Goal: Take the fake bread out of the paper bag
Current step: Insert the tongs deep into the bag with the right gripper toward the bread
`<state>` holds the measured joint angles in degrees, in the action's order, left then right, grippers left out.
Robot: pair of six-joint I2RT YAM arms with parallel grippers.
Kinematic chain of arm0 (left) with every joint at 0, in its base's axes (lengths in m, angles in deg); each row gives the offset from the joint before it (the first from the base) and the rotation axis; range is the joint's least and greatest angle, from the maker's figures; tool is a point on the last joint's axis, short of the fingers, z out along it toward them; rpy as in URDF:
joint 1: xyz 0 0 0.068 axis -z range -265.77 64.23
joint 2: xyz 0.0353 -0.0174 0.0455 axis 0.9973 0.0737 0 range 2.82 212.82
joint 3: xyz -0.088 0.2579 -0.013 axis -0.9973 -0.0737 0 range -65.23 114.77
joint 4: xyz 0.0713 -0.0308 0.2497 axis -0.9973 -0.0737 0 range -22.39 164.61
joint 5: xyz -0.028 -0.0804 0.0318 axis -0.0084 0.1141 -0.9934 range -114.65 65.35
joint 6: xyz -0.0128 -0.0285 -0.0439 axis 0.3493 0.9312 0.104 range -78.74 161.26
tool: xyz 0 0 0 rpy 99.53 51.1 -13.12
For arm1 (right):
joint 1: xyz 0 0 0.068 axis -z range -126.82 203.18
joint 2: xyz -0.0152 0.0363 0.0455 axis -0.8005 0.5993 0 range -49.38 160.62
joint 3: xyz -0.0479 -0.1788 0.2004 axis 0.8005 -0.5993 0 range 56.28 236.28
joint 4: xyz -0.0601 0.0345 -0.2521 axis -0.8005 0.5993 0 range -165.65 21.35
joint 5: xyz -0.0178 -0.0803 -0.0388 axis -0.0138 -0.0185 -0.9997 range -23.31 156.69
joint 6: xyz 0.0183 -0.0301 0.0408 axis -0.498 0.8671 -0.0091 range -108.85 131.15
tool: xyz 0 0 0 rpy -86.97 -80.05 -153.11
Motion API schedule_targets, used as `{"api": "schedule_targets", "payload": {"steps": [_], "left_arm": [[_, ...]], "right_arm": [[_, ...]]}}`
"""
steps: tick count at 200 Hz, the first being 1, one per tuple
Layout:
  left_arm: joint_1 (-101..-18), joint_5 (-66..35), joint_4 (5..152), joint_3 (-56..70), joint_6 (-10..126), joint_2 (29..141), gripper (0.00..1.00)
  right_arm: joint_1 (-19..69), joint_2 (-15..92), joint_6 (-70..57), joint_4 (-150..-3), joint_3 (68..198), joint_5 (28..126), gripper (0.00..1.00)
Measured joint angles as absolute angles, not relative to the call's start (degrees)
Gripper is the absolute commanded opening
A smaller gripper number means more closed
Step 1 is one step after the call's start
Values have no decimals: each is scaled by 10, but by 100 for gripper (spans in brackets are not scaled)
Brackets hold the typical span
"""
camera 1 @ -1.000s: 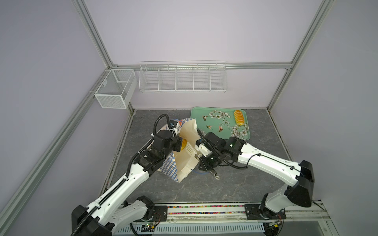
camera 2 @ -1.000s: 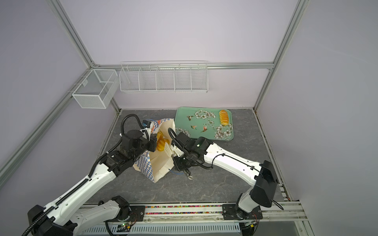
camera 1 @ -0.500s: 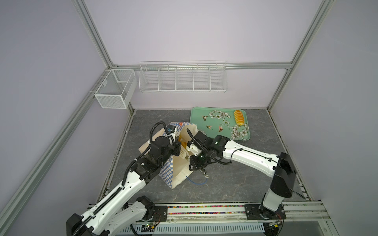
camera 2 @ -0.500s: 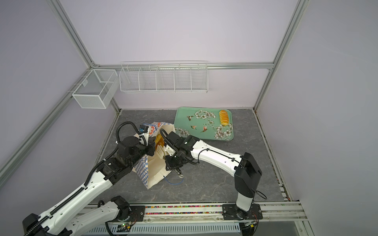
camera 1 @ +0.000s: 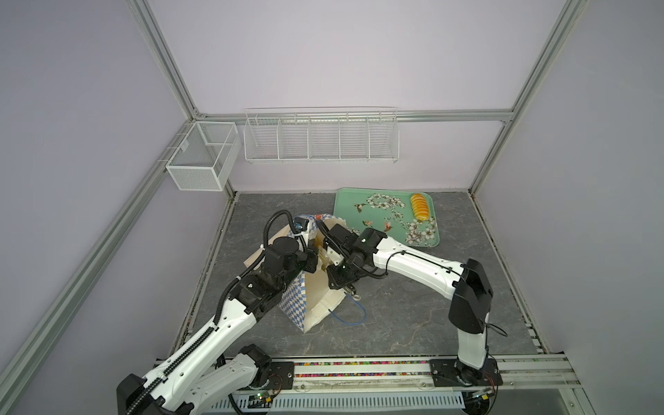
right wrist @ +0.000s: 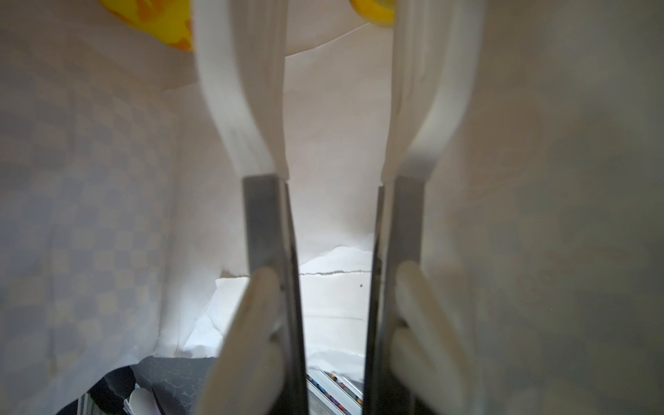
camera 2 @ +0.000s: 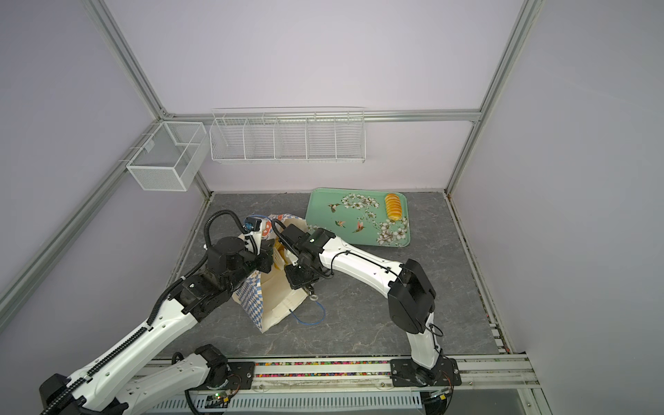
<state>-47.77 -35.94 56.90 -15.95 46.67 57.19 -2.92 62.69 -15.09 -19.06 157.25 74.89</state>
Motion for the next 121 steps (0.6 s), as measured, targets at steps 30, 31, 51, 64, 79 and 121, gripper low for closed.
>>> {"api": "schedule_targets", "payload": {"steps": [30,31,51,64,79,121], "left_arm": [[-478,-355,559,-148,467,582,0],[-478,-354,558,-148,467,582,0],[-478,-351,557,-143,467,587,0],[-479,-351,557,-142,467,588,0],[-479,-351,557,-141,467,589,0],[-482,-353,552,-140,467,592,0]], "right_arm": [[-28,650,-132,-169,1597,718,42],[-28,651,-131,-168,1598,717,42],[-28,671,-119,-156,1614,701,43],[-28,684,-112,-149,1623,691,43],[-28,700,-105,-138,1635,681,43],[-28,745,-85,-110,1679,660,42]]}}
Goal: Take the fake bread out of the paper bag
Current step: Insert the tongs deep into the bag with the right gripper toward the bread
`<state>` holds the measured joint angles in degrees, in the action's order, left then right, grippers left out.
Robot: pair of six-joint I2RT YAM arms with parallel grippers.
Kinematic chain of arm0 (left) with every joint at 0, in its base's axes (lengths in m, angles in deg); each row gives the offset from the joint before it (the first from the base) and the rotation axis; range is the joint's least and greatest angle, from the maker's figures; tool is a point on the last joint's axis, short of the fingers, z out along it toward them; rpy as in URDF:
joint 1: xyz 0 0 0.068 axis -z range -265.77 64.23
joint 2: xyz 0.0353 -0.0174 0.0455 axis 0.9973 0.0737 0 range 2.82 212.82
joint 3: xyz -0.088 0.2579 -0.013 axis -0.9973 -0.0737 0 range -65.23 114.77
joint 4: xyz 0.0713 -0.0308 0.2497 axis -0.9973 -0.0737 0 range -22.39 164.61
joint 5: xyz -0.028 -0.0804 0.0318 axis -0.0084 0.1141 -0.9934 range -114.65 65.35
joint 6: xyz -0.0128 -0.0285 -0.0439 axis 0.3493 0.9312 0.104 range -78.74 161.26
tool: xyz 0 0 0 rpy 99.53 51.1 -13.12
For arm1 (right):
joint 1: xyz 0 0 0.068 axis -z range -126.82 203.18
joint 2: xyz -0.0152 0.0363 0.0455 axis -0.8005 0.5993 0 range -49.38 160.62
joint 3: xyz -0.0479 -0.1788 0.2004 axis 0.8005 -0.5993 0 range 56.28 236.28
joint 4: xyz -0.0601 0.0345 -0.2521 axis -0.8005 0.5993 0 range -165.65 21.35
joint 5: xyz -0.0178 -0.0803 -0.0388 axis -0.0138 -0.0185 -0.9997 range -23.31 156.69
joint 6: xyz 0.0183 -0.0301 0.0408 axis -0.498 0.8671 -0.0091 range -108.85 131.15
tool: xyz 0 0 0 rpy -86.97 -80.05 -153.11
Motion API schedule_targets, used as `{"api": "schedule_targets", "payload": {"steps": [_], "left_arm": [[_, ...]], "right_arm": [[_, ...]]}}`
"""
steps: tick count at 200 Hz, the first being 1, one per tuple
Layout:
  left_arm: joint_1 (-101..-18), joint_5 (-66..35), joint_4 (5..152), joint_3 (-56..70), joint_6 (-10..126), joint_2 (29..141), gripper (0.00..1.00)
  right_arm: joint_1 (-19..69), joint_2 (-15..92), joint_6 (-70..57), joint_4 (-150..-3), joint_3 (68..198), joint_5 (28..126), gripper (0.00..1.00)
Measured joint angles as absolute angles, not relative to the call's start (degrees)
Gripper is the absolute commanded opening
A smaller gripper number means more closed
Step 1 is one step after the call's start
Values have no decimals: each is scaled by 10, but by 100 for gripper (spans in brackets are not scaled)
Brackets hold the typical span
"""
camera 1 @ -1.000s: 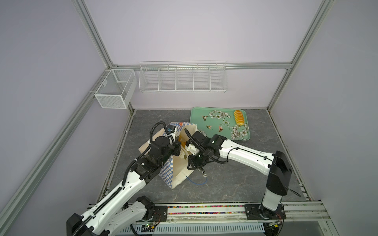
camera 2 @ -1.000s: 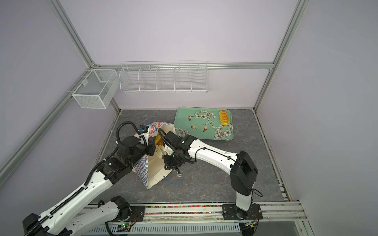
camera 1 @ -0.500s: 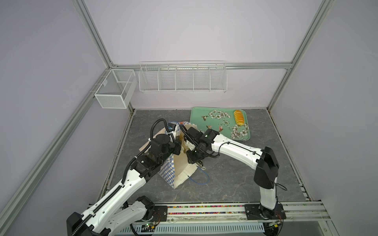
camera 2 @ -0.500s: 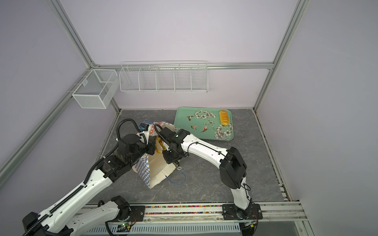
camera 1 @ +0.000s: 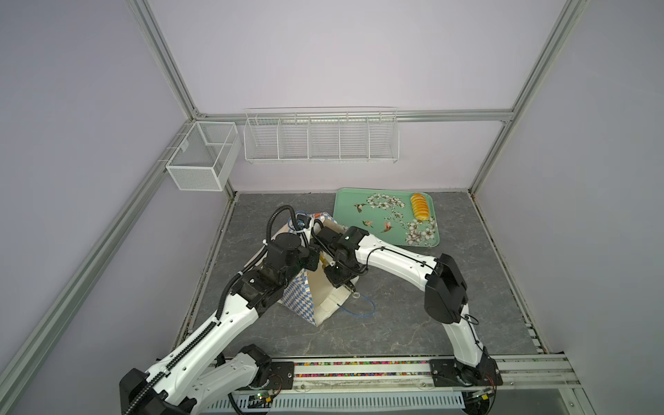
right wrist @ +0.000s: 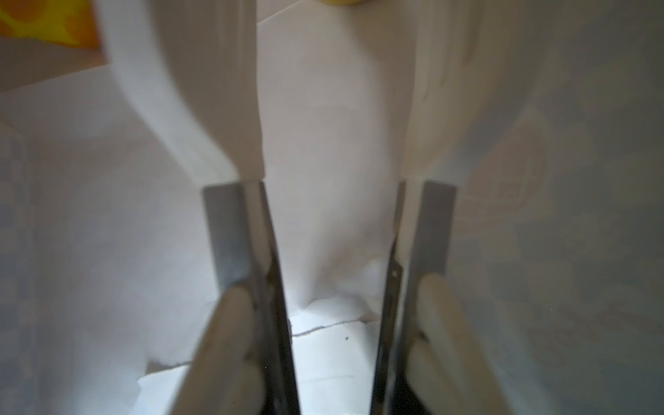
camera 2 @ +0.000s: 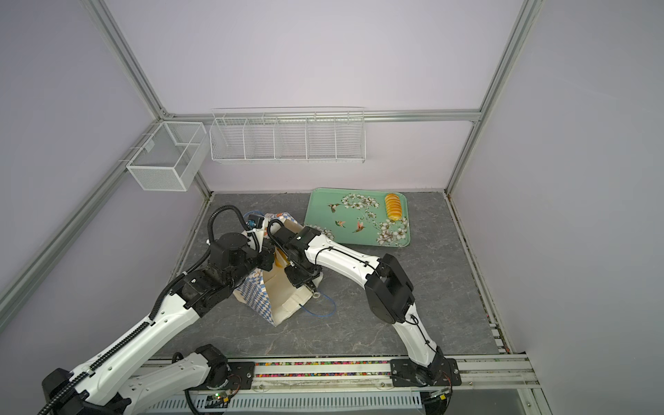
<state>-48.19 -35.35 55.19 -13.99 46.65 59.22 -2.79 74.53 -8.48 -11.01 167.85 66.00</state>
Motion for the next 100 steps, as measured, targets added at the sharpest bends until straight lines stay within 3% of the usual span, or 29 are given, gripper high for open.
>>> {"api": "schedule_targets", "payload": {"steps": [65,100], "left_arm": [[-486,-365,546,-140,467,592,0],[-485,-364,546,-140,467,592,0]], "right_arm": [[-28,773,-61,-71,1708,610,13],[-28,770,-54,-56,1708,583,10]]}}
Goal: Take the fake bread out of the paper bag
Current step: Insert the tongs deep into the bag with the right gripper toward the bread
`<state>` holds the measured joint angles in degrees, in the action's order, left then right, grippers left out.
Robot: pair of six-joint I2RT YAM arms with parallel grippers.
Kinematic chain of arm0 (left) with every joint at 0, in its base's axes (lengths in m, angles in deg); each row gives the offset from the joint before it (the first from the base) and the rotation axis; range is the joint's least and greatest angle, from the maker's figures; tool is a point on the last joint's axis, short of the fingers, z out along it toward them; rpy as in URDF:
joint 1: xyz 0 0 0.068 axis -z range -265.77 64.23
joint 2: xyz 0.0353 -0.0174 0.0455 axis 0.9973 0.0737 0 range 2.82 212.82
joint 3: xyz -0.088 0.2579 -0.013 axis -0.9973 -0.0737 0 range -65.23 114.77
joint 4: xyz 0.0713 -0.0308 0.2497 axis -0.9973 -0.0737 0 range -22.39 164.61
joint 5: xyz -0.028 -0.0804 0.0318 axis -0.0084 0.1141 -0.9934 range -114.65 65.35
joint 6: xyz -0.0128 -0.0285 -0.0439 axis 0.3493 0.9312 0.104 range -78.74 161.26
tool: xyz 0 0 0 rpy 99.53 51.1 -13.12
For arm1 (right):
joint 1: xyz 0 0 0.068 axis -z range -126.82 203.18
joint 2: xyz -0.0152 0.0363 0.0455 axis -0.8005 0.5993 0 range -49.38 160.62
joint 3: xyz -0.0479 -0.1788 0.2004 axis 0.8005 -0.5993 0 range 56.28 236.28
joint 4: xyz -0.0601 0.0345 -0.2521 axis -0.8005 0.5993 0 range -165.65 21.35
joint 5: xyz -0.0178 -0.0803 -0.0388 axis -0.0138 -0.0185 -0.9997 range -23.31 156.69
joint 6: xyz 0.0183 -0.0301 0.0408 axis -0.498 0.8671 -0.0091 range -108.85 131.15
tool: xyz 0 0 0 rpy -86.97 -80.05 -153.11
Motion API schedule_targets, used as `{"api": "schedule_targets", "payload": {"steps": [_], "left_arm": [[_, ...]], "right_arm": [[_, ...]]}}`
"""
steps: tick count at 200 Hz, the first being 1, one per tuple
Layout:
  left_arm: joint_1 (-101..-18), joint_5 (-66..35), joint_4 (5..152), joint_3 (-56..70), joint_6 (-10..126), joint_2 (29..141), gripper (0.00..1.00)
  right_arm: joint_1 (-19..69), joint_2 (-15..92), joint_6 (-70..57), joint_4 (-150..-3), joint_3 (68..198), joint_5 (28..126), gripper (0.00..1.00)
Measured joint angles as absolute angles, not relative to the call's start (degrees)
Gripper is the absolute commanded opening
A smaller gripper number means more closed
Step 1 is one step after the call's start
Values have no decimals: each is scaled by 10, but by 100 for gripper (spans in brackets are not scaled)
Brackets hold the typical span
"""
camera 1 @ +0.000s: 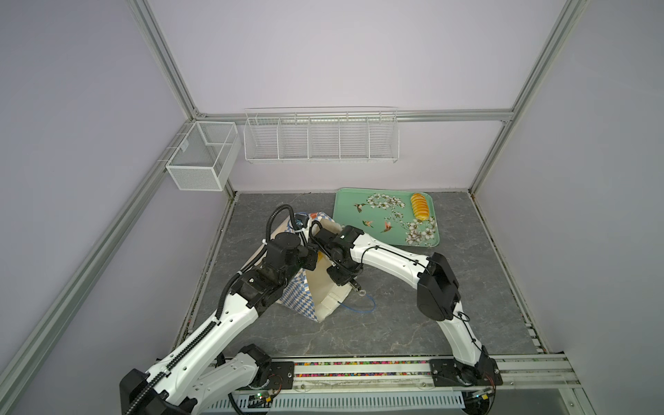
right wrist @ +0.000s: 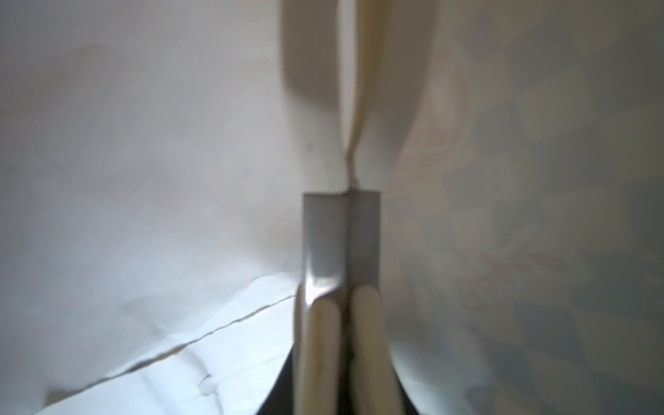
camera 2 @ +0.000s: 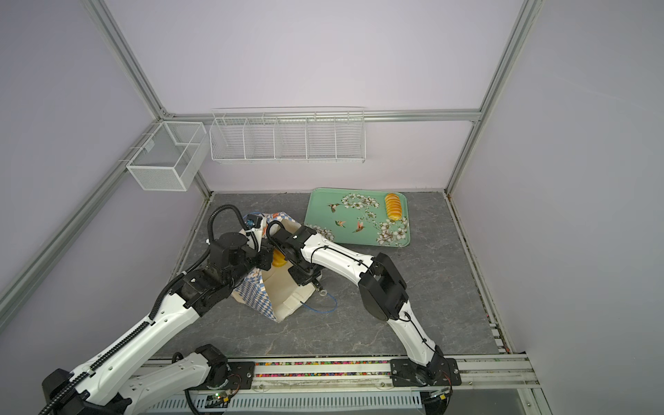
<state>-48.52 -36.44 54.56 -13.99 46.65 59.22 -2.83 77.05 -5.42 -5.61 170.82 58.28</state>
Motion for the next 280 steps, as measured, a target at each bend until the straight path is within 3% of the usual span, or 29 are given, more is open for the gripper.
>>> {"api": "schedule_targets", "payload": {"steps": [37,118,280], "left_arm": [[-484,-364,546,-139,467,592,0],[-482,-351,546,-137,468,595,0],[-482,-333,533,-130,472,594,0]], "right_arm": [[-28,741,-56,-50,1691,605,13],[-27,707,-110,-111,1653,733,38],[-7,699,-176,-164,1609,743,50]]}}
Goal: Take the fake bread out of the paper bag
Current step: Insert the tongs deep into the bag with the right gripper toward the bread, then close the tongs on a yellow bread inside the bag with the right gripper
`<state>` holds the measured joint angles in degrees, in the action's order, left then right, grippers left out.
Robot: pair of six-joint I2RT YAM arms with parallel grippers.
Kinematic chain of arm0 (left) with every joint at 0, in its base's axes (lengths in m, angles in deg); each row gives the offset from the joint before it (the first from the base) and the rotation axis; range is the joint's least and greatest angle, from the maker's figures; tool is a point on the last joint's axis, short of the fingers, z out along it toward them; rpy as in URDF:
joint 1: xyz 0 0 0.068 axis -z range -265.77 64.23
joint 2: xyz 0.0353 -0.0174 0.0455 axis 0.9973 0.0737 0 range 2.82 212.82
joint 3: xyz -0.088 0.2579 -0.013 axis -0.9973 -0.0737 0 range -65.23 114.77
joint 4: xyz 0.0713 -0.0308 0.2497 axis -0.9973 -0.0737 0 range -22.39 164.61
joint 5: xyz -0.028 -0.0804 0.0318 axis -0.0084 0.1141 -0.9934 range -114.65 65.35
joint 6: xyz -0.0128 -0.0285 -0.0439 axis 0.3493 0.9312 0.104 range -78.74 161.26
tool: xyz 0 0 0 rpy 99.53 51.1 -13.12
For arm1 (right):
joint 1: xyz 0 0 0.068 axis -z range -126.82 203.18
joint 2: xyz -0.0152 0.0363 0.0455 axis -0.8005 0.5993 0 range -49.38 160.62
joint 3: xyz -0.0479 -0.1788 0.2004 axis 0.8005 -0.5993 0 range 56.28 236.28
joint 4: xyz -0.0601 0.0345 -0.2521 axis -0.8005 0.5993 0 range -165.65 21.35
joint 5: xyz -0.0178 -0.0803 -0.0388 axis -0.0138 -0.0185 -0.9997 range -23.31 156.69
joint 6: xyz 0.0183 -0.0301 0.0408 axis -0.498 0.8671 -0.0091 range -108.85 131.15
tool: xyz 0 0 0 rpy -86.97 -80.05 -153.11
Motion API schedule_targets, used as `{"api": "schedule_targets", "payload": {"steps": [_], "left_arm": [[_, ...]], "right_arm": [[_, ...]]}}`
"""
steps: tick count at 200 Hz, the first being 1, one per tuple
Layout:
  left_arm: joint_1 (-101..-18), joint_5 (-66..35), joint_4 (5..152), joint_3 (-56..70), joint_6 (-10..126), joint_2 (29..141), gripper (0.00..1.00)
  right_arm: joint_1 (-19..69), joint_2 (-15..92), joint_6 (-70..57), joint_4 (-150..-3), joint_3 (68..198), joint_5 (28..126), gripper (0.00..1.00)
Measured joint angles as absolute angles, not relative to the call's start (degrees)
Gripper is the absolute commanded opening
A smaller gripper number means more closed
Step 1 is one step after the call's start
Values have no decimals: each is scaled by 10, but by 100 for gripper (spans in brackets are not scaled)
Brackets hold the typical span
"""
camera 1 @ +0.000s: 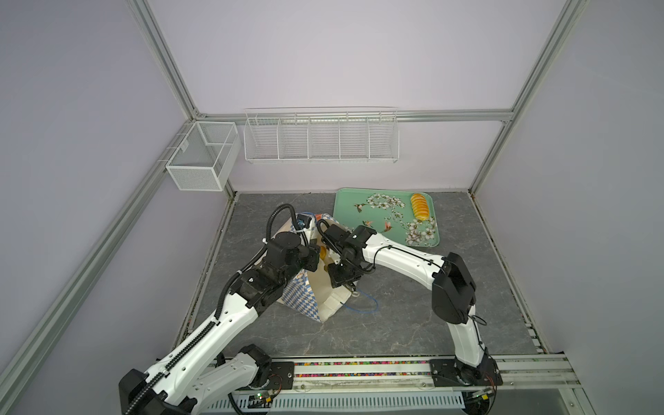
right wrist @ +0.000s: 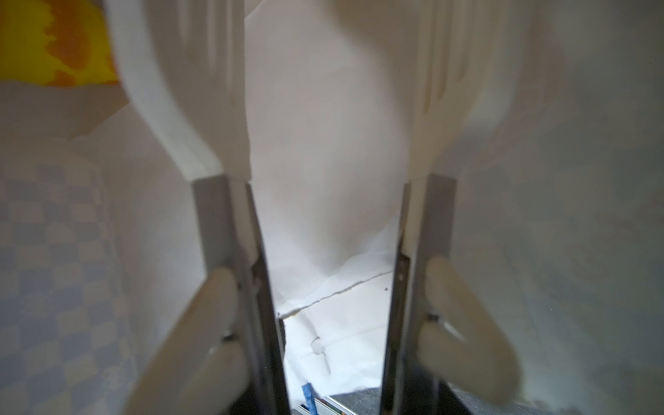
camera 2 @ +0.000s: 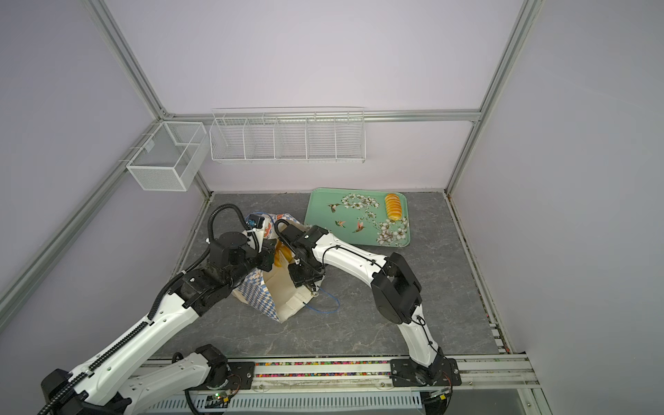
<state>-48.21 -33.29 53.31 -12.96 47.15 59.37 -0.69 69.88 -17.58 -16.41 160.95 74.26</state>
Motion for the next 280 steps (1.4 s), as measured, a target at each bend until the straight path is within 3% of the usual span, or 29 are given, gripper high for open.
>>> {"api": "schedule_targets", "payload": {"steps": [98,190,280], "left_arm": [[-483,-315,546,-130,488,602,0],[-486,-318,546,-130,483,601,0],[-478,-316,541,-143,453,566,0]], "right_arm": [[4,742,-216,-207,1644,799,50],[18,744,-229,-248,1629,811,11],[23,585,-223,-270,1479,786,7]]}}
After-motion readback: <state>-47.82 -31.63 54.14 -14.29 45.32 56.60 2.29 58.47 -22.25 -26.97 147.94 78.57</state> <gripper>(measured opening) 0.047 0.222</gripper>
